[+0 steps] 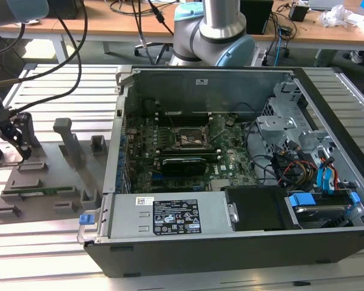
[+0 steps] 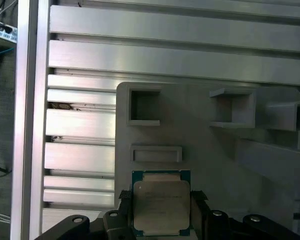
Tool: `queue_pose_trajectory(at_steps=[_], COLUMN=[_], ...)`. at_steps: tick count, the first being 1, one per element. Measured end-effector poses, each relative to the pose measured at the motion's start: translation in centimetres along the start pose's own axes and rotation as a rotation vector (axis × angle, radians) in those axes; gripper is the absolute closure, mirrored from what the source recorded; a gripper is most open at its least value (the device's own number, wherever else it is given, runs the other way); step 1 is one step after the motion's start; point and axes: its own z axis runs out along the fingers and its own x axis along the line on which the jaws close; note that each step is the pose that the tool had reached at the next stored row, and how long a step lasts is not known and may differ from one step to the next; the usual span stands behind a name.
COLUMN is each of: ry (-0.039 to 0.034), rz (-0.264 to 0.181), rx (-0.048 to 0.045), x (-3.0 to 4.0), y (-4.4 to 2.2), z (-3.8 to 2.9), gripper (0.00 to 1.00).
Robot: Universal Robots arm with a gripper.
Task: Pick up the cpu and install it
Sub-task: 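Pick up the cpu and move it towards the insertion slot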
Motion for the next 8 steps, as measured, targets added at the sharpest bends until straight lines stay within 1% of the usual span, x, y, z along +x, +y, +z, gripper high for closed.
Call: queue_pose_trajectory(at_steps=[4, 8], ry=[0.0, -0.0001], rz=[0.0, 0.0], rx=[0.0, 0.0], x=[-0.02, -0.02], y=[-0.02, -0.03], z=[-0.51, -0.81], gripper=[0.45, 0.45])
